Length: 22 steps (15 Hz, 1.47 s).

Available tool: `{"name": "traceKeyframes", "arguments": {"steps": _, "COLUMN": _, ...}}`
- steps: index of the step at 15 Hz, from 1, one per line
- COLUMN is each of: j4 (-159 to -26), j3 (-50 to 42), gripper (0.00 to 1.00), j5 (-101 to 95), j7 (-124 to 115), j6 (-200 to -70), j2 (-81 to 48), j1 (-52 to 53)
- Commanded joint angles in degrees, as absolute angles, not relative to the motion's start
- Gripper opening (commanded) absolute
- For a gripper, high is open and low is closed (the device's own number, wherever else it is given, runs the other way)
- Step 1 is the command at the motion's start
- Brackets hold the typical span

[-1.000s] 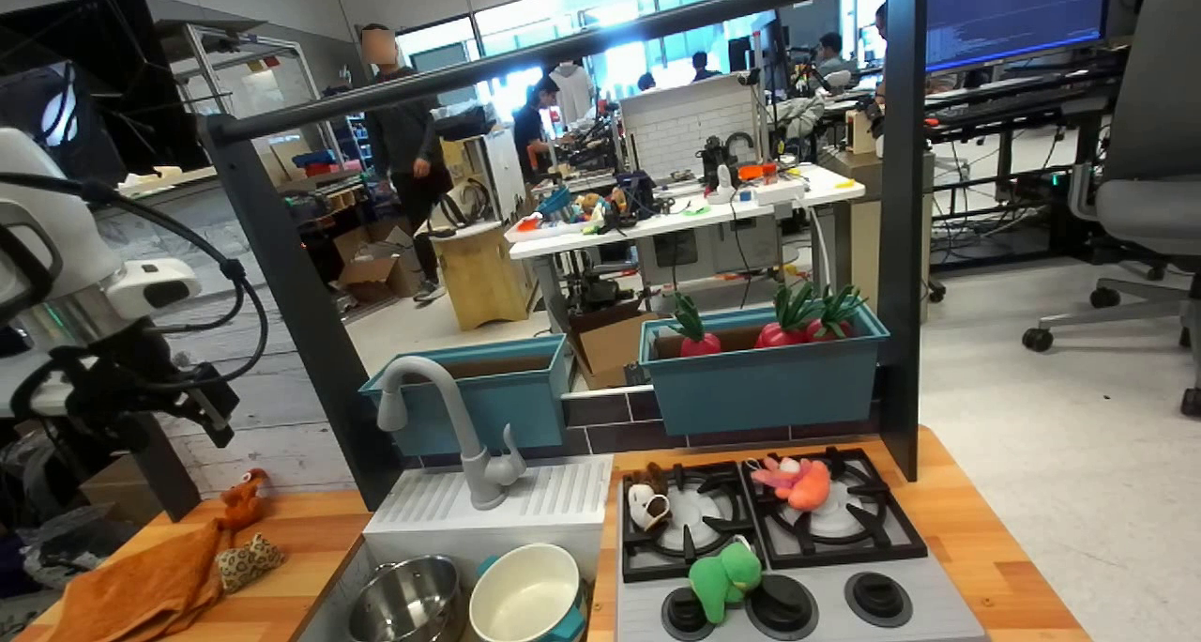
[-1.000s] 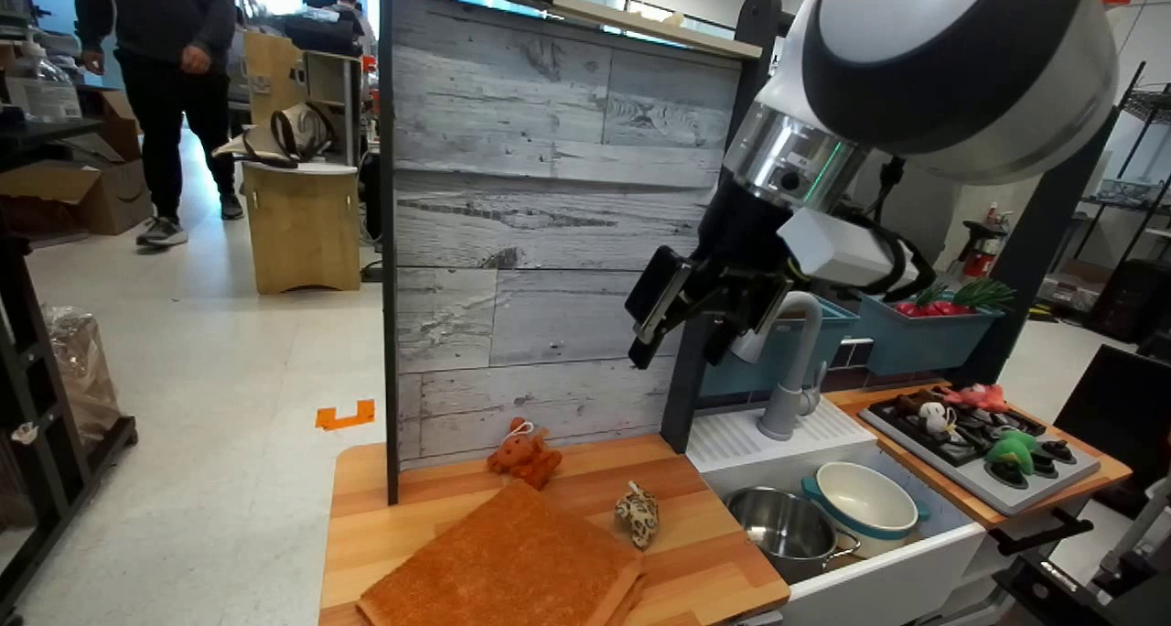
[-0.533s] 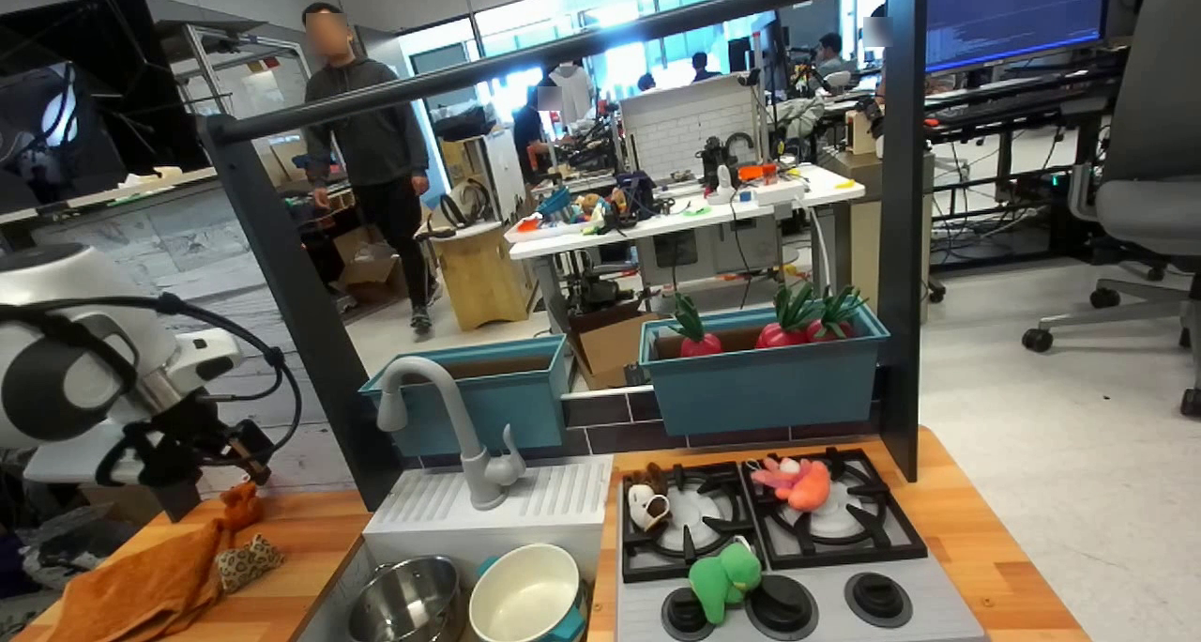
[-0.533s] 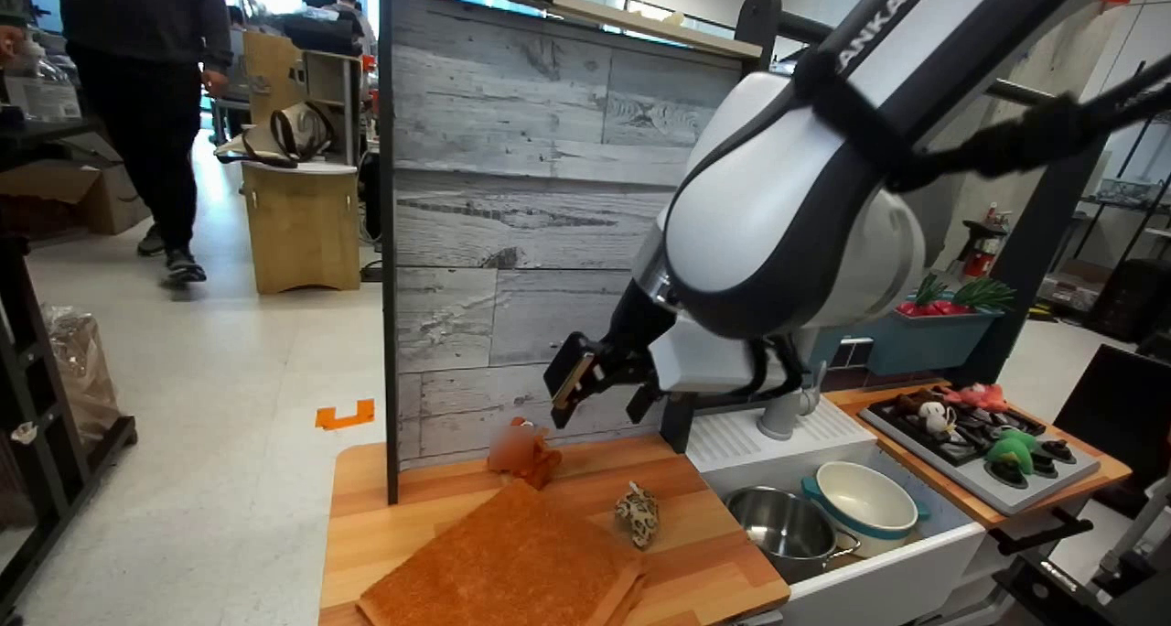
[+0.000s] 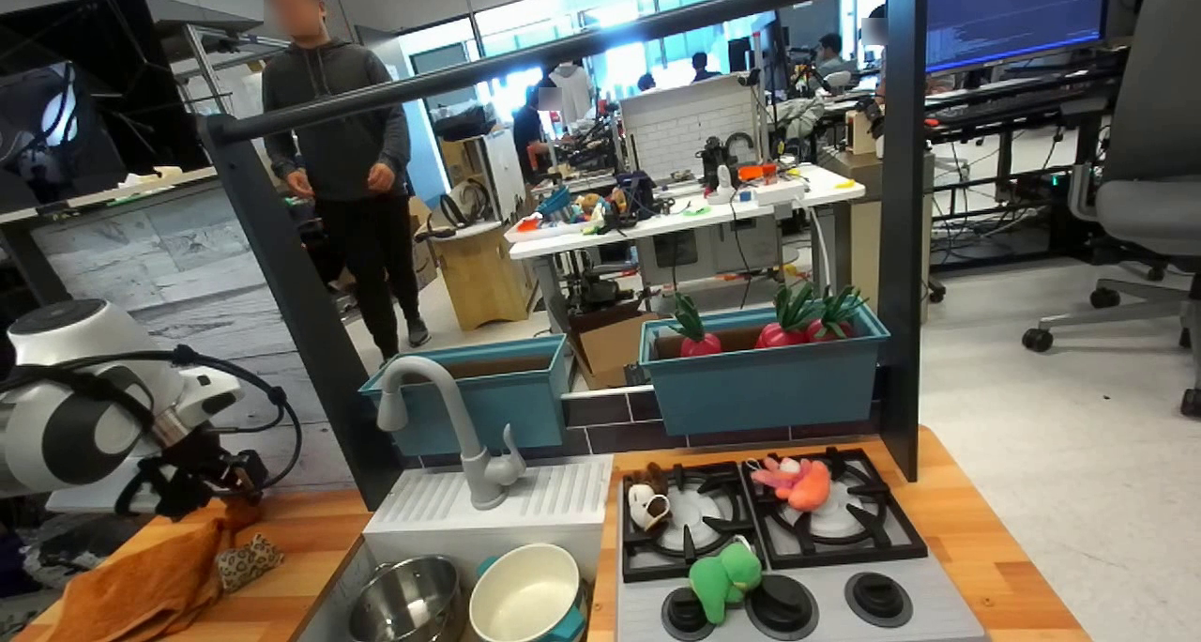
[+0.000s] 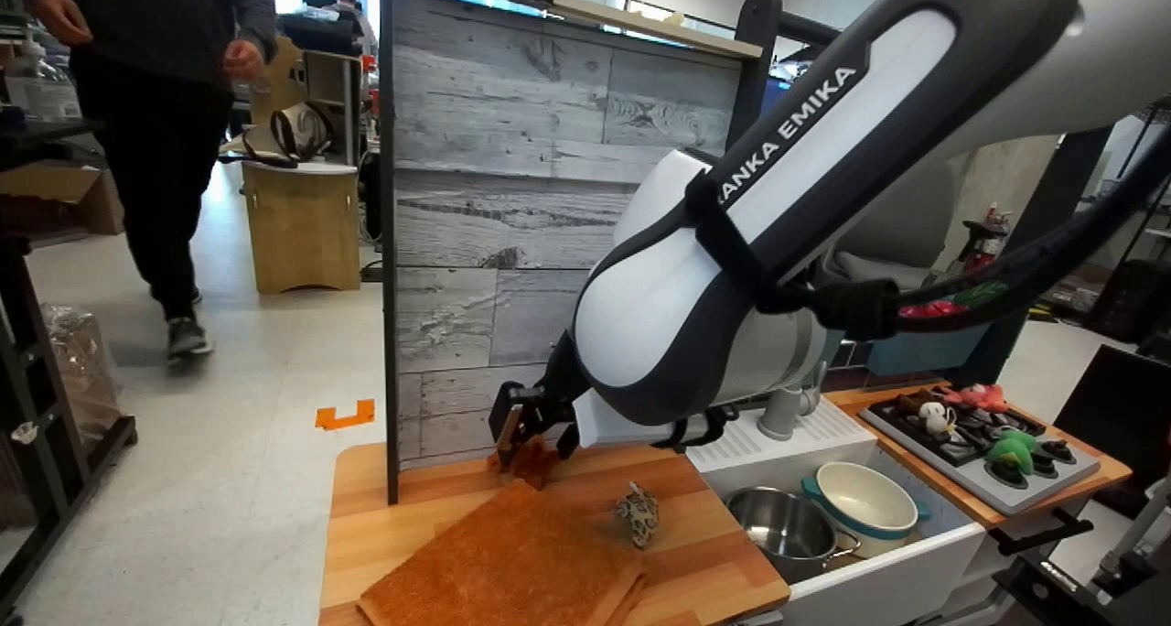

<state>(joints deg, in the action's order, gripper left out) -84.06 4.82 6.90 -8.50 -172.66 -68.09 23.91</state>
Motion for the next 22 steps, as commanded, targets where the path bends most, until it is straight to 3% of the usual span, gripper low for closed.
{"name": "traceKeyframes", "arguments": {"steps": 1, "j4": -78.2, "j3": 4.4, "gripper": 0.42, "j5": 5.6, "j7": -9.1, "j6": -173.4, "j2": -71.9, "j1": 24.1}}
{"name": "traceKeyframes", "arguments": {"steps": 7, "j4": -76.3, "j3": 3.0, "gripper": 0.00, "j5": 7.2, "j7": -12.7, "j6": -170.5, "j2": -71.9, "j1": 23.7}}
{"name": "traceKeyframes", "arguments": {"steps": 16, "j4": -97.7, "j3": -12.0, "gripper": 0.02, "j5": 5.2, "j7": -31.0, "j6": -156.2, "j2": -53.0, "j1": 33.0}}
{"name": "traceKeyframes", "arguments": {"steps": 22, "j4": -94.5, "j3": -15.2, "gripper": 0.02, "j5": 4.6, "j7": -42.0, "j6": -145.1, "j2": -55.0, "j1": 28.1}}
